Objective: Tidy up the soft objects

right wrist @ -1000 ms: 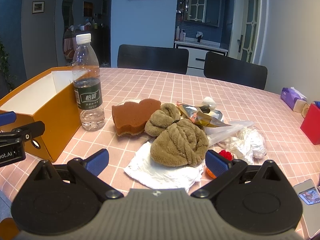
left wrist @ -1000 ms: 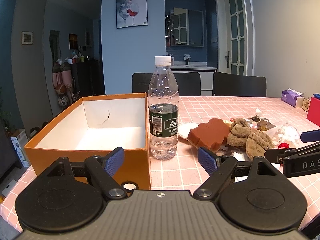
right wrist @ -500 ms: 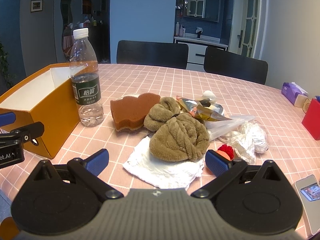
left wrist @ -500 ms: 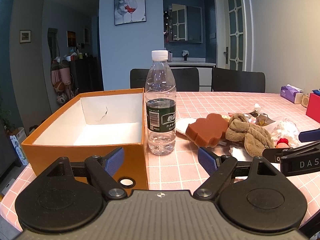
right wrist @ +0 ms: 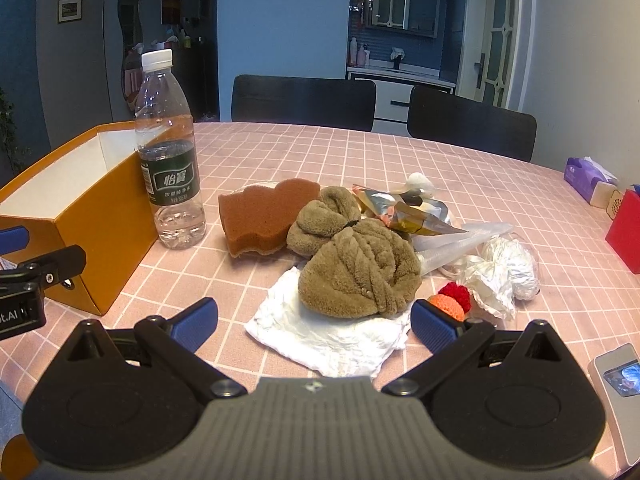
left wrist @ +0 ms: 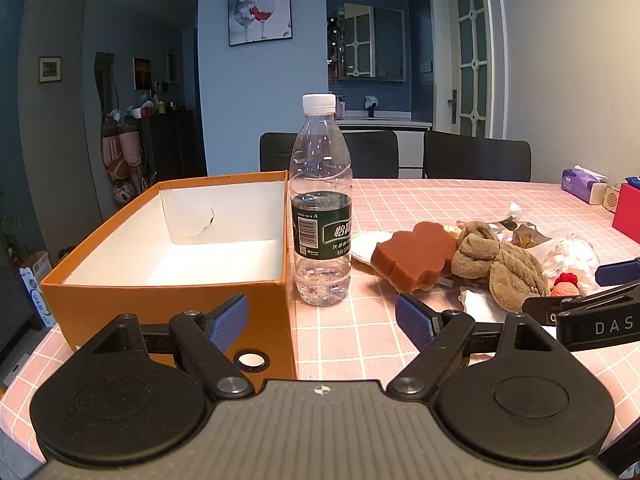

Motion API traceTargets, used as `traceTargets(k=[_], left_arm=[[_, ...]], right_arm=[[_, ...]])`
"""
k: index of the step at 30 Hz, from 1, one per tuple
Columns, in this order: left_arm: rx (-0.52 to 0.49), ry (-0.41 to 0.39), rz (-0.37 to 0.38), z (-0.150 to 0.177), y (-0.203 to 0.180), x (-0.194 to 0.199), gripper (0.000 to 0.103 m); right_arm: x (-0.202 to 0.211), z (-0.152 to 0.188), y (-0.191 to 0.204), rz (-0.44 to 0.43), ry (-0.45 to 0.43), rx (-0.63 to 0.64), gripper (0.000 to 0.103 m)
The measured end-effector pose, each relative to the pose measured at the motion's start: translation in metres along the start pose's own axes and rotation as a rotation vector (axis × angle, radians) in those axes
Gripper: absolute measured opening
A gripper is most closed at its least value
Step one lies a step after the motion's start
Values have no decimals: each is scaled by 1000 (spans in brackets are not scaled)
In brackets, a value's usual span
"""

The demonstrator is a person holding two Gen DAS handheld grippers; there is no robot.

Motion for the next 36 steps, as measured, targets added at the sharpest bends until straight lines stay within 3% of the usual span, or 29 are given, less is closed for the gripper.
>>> traceTargets(k=[36], left_arm=[[-1,31,16,9,-3,-3,97]], right_arm=[[-8,9,3,-7,36,10,101]])
Point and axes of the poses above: each gripper's, at about its wrist camera, not at the fingertips, and x roughly against the way its jaws point, y to its left, z to its underside, the point moved 9 cm from there along -x, roughly the way its jaws point, and after that the axes turned 10 degrees about -y, right-handed, at the moved point
